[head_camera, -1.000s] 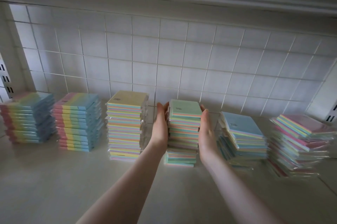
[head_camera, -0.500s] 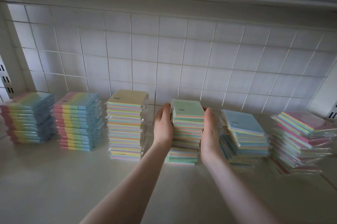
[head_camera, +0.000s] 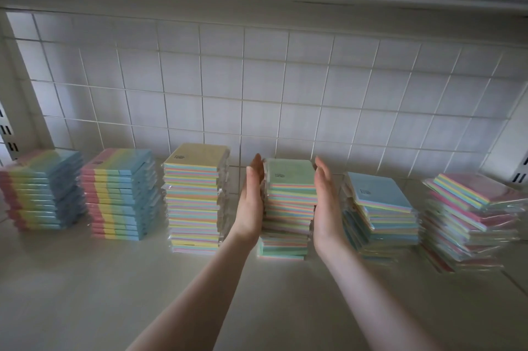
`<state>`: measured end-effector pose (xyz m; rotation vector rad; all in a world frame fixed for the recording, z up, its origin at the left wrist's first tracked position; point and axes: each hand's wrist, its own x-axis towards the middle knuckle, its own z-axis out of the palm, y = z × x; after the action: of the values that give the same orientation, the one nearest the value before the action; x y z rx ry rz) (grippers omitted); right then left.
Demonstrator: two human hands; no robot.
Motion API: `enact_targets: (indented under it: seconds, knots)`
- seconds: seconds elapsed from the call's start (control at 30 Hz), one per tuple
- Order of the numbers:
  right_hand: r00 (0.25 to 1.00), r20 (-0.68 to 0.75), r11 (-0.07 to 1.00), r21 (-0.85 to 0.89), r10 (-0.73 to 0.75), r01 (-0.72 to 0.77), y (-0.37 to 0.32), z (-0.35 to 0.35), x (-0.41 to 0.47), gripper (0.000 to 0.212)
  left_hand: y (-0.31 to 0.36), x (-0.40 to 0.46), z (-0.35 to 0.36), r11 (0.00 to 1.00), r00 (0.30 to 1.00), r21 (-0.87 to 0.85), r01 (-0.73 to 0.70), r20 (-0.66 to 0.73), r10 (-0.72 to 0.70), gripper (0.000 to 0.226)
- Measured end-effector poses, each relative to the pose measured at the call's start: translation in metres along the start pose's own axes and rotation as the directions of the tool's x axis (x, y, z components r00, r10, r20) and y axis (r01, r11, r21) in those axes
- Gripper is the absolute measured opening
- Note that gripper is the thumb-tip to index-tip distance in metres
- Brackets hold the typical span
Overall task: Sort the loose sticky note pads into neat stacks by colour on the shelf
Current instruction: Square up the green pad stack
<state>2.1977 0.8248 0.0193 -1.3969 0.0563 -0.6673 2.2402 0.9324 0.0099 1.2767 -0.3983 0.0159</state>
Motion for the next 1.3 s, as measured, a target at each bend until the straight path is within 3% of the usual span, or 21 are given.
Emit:
enact_targets:
  seconds: [0.1, 0.17, 0.23, 0.37, 0.67, 0.87, 0.97, 1.1, 1.2, 1.23, 1.3]
  knots:
    - [1.0, 0.01, 1.0, 0.014, 0.02, -0.02, -0.001, 0.004, 0.001, 0.046, 0.003, -0.003, -0.003, 0.975, 0.991, 0.184, -0.125, 0.064, 0.115, 0.092]
    - [0.999, 0.0, 0.998, 0.034, 0.053, -0.052, 0.0, 0.007, -0.001, 0.066, 0.006, -0.003, -0.005, 0.968, 0.981, 0.181, -0.172, 0.126, 0.15, 0.097]
    - [0.996, -0.016, 0.995, 0.056, 0.087, -0.086, 0.005, 0.005, 0.0, 0.073, 0.007, -0.003, -0.007, 0.971, 0.972, 0.147, -0.189, 0.166, 0.165, 0.104]
    - [0.998, -0.021, 0.996, 0.076, 0.058, -0.056, -0.007, 0.006, -0.002, 0.048, 0.008, -0.005, -0.006, 0.975, 0.971, 0.121, -0.186, 0.175, 0.163, 0.107]
    - [0.998, -0.054, 1.0, -0.005, 0.022, -0.022, -0.014, 0.006, -0.005, 0.045, 0.005, -0.004, -0.005, 0.982, 0.985, 0.134, -0.131, 0.133, 0.113, 0.073]
    - [0.997, -0.075, 0.992, -0.127, 0.017, -0.026, -0.021, 0.007, -0.009, 0.044, 0.0, -0.008, -0.004, 0.981, 0.986, 0.155, -0.112, 0.137, 0.091, 0.072]
    - [0.994, -0.073, 0.995, -0.037, 0.086, -0.089, -0.021, -0.002, -0.012, 0.048, -0.004, -0.01, -0.013, 0.971, 0.99, 0.231, -0.058, 0.142, 0.026, 0.096]
    - [0.974, -0.096, 0.972, -0.099, 0.204, -0.213, -0.001, -0.018, -0.03, 0.062, -0.023, -0.018, -0.03, 0.937, 0.979, 0.345, 0.056, 0.164, -0.119, 0.119]
    - [0.948, -0.088, 0.942, -0.112, 0.307, -0.316, 0.017, -0.022, -0.041, 0.117, -0.032, -0.025, -0.041, 0.895, 0.955, 0.43, 0.12, 0.198, -0.223, 0.126]
    - [0.94, -0.084, 0.938, -0.075, 0.332, -0.338, 0.028, -0.026, -0.039, 0.123, -0.031, -0.027, -0.043, 0.88, 0.945, 0.457, 0.127, 0.213, -0.247, 0.124]
    - [0.918, -0.053, 0.919, -0.008, 0.392, -0.393, 0.034, -0.031, -0.035, 0.097, -0.029, -0.03, -0.044, 0.858, 0.938, 0.5, 0.121, 0.225, -0.264, 0.1]
